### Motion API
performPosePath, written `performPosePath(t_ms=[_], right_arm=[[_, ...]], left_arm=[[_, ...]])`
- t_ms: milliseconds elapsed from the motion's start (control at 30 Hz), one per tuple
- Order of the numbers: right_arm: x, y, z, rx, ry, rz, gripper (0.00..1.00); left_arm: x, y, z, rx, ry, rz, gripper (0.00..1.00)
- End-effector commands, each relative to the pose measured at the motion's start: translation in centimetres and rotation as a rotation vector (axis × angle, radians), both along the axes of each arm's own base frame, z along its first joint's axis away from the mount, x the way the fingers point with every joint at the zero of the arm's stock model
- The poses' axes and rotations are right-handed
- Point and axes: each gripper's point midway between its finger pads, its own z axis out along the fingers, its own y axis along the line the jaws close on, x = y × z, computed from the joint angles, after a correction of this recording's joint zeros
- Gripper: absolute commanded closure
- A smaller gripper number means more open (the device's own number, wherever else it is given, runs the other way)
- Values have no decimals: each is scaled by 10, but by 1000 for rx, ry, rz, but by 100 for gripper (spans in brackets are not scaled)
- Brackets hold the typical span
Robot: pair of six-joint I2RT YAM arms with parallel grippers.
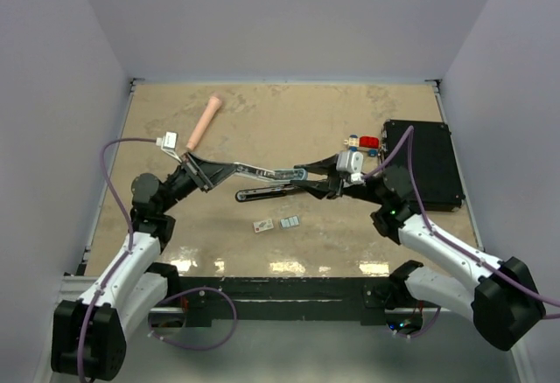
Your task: Load the staples into the stapler
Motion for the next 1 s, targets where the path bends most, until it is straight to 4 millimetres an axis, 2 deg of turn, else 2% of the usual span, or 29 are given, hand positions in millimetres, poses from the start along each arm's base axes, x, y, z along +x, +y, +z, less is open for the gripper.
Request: performPosePath(t_ms=[0, 33, 67, 100, 133, 167, 267, 367, 433, 533, 567, 633, 667, 833, 967], right_arm=[[28, -20, 51, 21, -109, -147, 100], [30, -18, 43, -10, -81, -143, 100], [30, -17, 49, -15, -94, -138, 100], [32, -17, 48, -26, -91, -138, 100], [33, -15, 44, -45, -72, -133, 100], [33, -15, 49, -50, -85, -132, 100], [39, -13, 46, -94, -74, -134, 100], [44, -10, 41, -141, -61, -128, 100], [44, -8, 33, -178, -33, -111, 100], [44, -4, 28, -205, -37, -81, 100], [42, -3, 28, -208, -43, -70, 100], [38, 0, 27, -208, -47, -36, 100], [37, 1, 28, -209, -51, -28, 100], [28, 7, 23, -244, -57, 34, 100], [19, 12, 21, -254, -77, 85, 100]], left_arm=[[33, 34, -1, 209, -77, 222, 67], [35, 36, -4, 244, -76, 235, 61], [39, 42, -7, 307, -102, 272, 52], [40, 46, -11, 346, -81, 283, 48], [41, 49, -12, 378, -85, 298, 46], [44, 55, -12, 439, -113, 331, 42], [48, 67, -8, 568, -156, 367, 40], [47, 68, 9, 694, -283, 349, 34], [45, 65, 28, 737, -371, 337, 30], [28, 45, 55, 785, -585, 244, 25], [16, 28, 62, 810, -705, 166, 25], [0, 8, 68, 819, -824, 85, 25], [-14, -11, 67, 823, -920, -6, 25], [-38, -40, 57, 856, -1030, -195, 25], [-52, -64, 39, 898, -1130, -359, 24]])
